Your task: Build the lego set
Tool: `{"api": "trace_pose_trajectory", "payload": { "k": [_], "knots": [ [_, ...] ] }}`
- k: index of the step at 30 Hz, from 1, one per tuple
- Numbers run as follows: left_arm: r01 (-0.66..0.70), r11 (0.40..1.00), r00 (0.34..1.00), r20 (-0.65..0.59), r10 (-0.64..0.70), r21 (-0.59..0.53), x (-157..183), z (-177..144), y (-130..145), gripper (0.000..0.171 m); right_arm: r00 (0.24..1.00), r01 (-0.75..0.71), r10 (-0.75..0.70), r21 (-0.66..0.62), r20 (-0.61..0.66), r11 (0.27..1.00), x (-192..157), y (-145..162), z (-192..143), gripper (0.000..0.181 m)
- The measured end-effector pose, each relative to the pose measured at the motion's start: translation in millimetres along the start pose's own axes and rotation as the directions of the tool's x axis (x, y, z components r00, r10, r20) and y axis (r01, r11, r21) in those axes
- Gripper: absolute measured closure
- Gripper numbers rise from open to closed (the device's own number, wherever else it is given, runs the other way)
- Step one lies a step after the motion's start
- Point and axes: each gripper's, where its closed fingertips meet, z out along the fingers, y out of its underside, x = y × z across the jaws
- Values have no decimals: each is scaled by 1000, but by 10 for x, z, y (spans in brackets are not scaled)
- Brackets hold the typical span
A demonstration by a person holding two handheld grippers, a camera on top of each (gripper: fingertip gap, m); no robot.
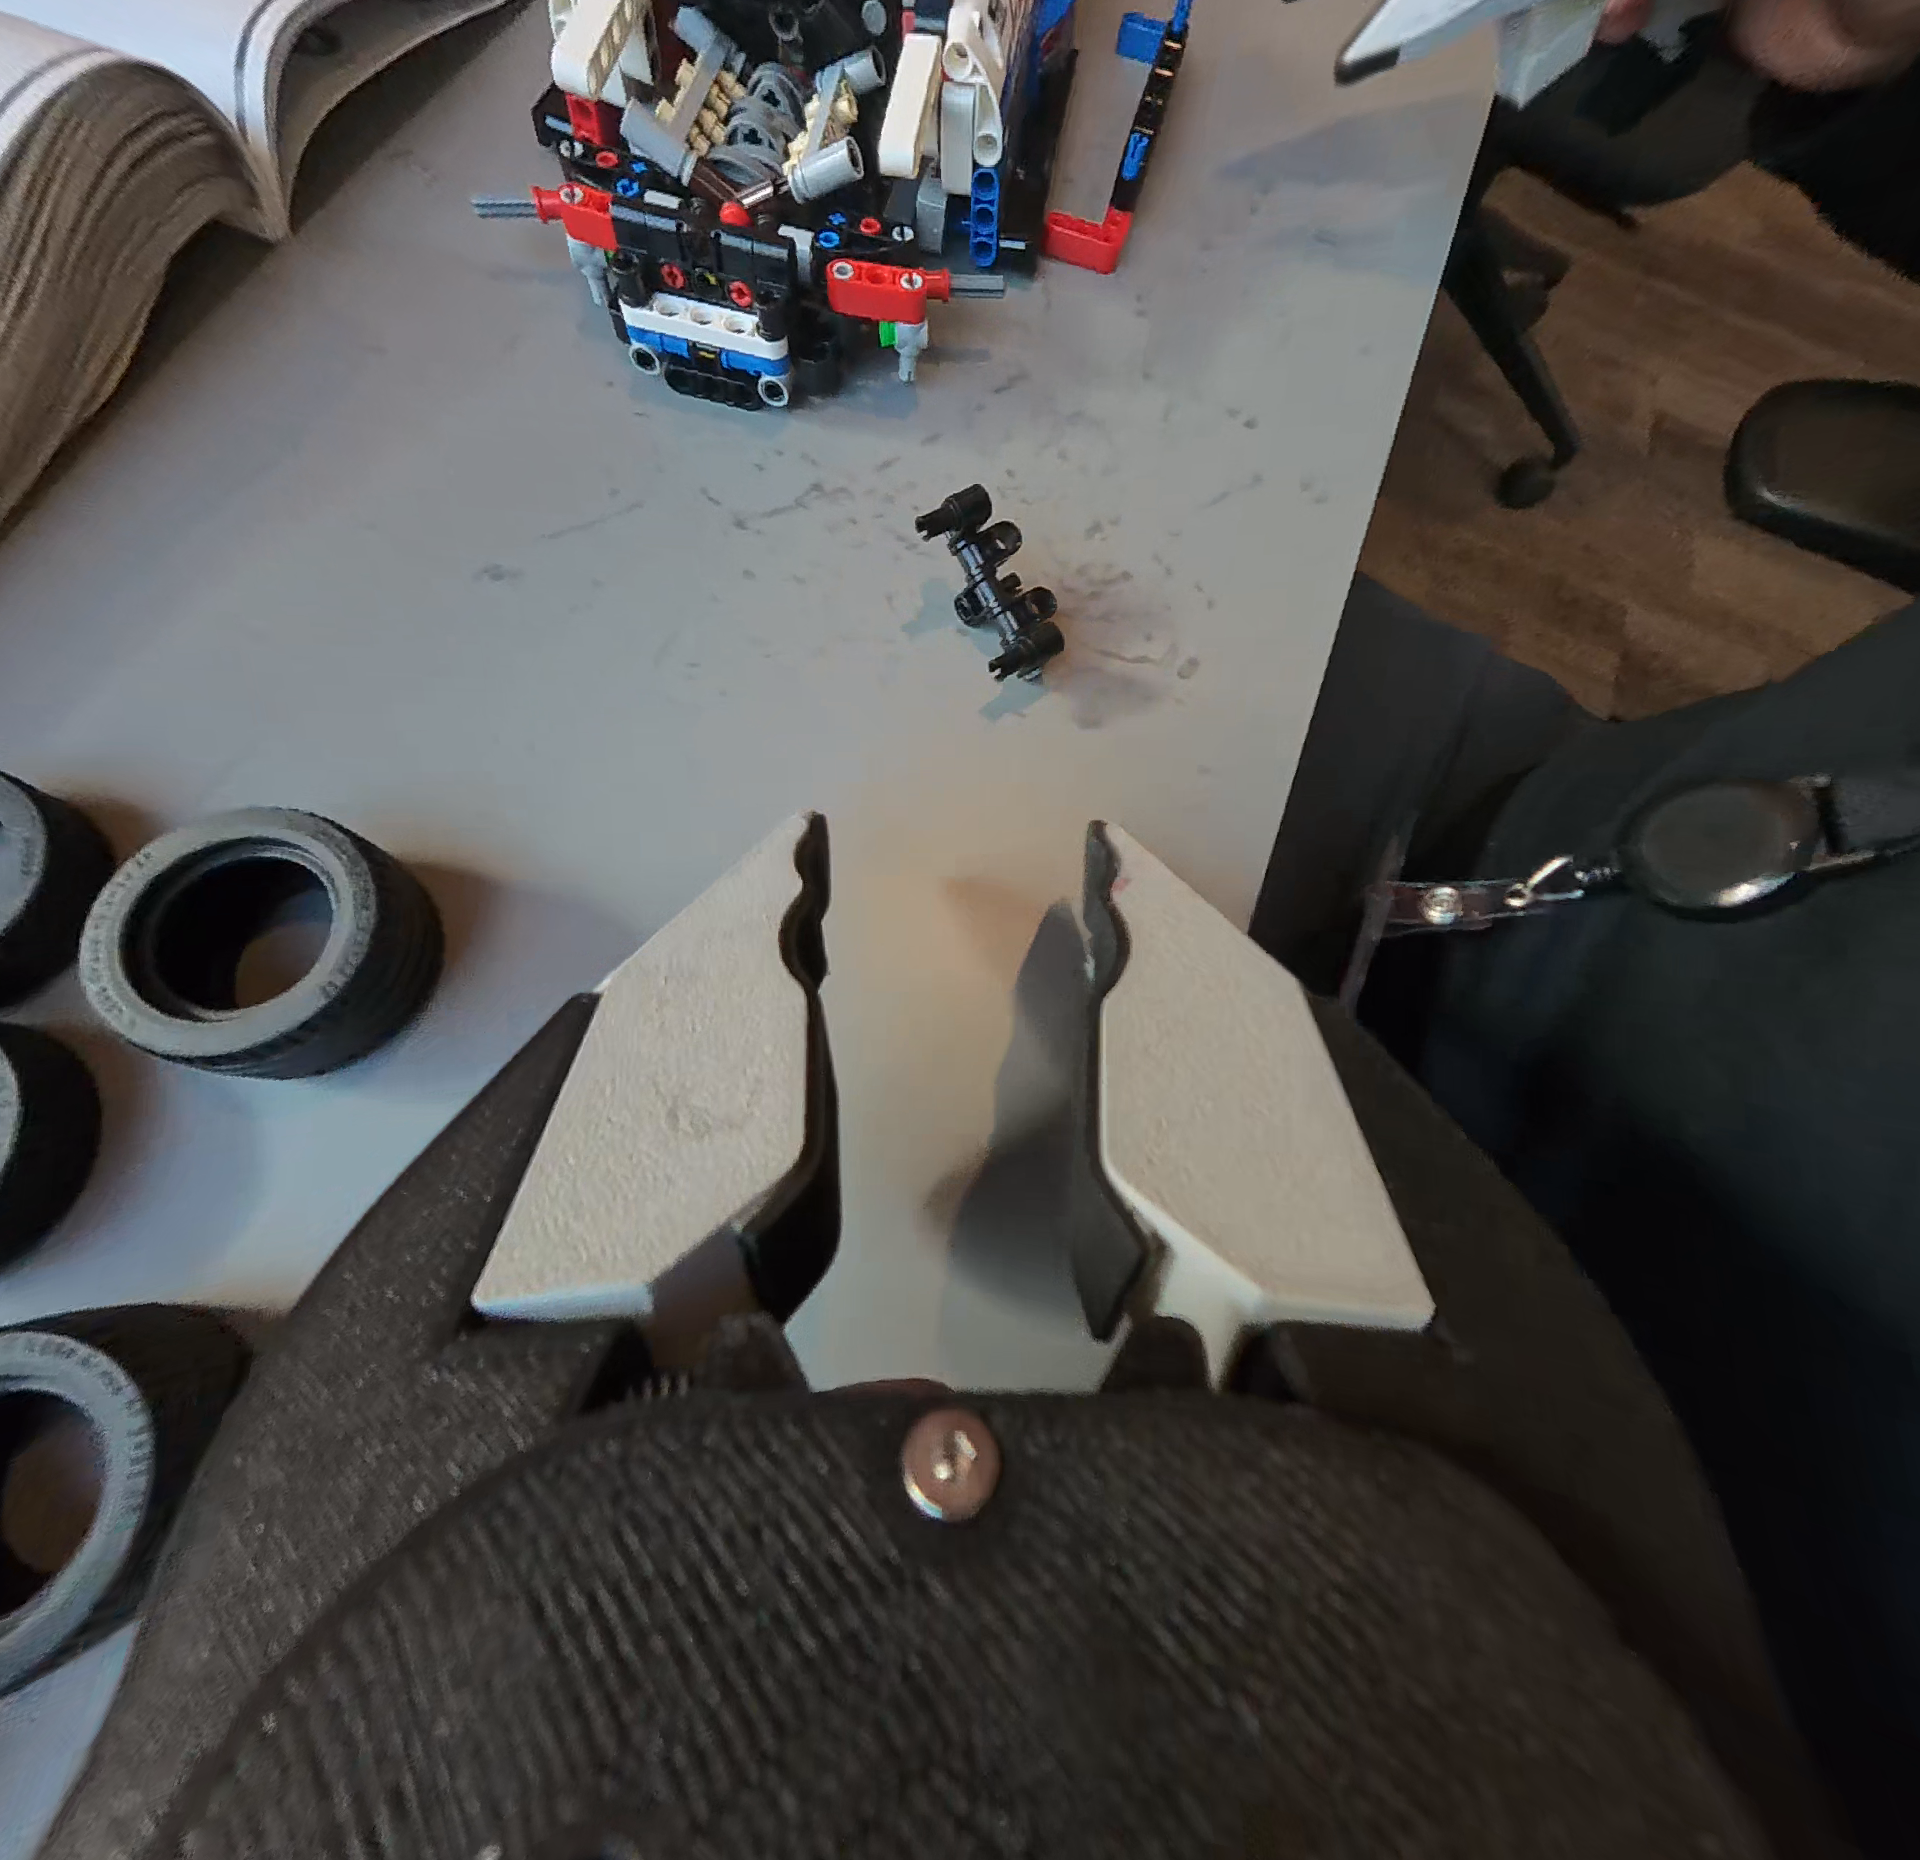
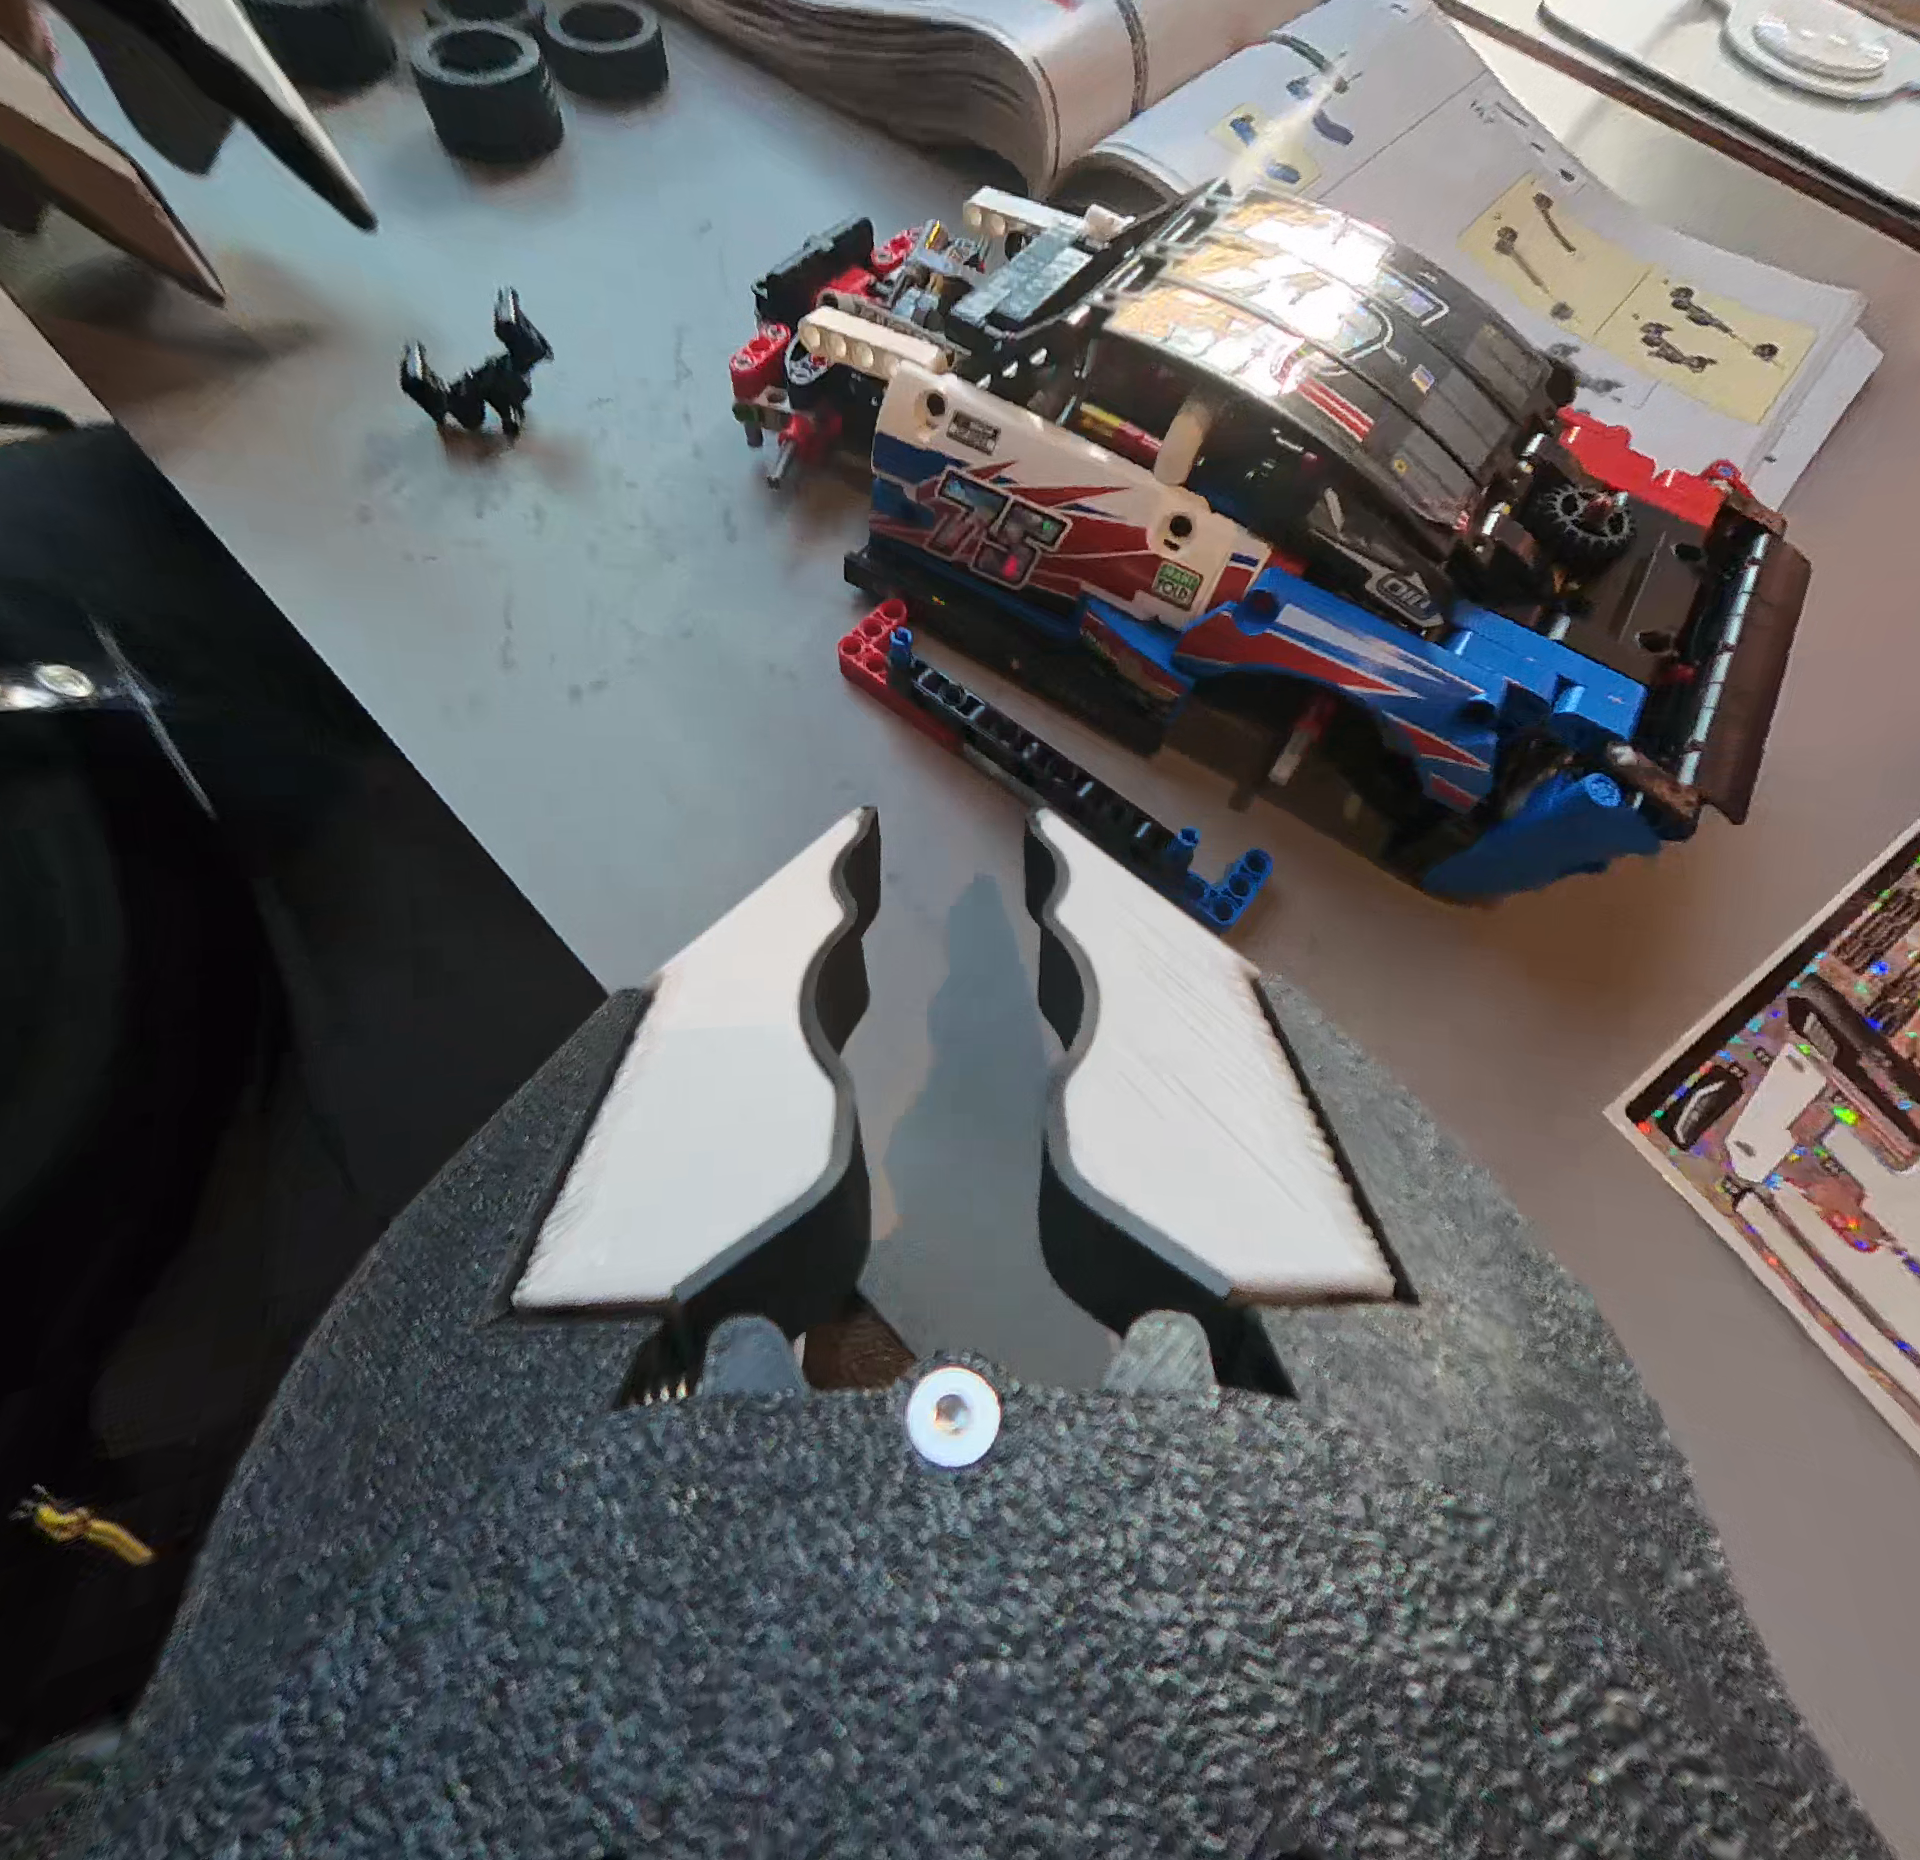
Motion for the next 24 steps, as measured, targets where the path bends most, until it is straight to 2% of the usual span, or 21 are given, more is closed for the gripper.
{"api": "trace_pose_trajectory", "payload": {
  "k": [2,4,7,10,12,14,18,20,24],
  "knots": [
    [40,999,999,16,-39,-20,19,61,-6,124,997,77,-78,-26,-18,997,94,25,17,151],
    [23,999,1000,-2,-23,-27,103,128,-33,124,985,174,-174,-52,-13,983,182,-17,57,145],
    [-11,998,1000,15,12,-67,140,203,-10,124,935,354,-349,-100,64,930,239,-45,170,147],
    [3,996,1000,24,-1,-93,149,264,-5,122,880,465,-431,-177,198,867,231,68,304,147],
    [30,994,999,31,-27,-107,142,320,-38,117,853,503,-440,-217,280,837,206,167,360,149],
    [45,993,998,35,-42,-109,134,389,-107,116,839,505,-420,-209,346,838,143,183,345,170],
    [34,992,998,54,-27,-125,84,519,-206,118,820,515,-414,-194,396,835,5,245,262,173],
    [31,991,998,55,-24,-130,57,563,-223,124,822,492,-390,-175,415,853,-145,244,240,173],
    [23,987,999,38,-17,-157,-10,549,-211,150,817,480,-390,-126,424,868,-456,178,258,173]
  ]
}}
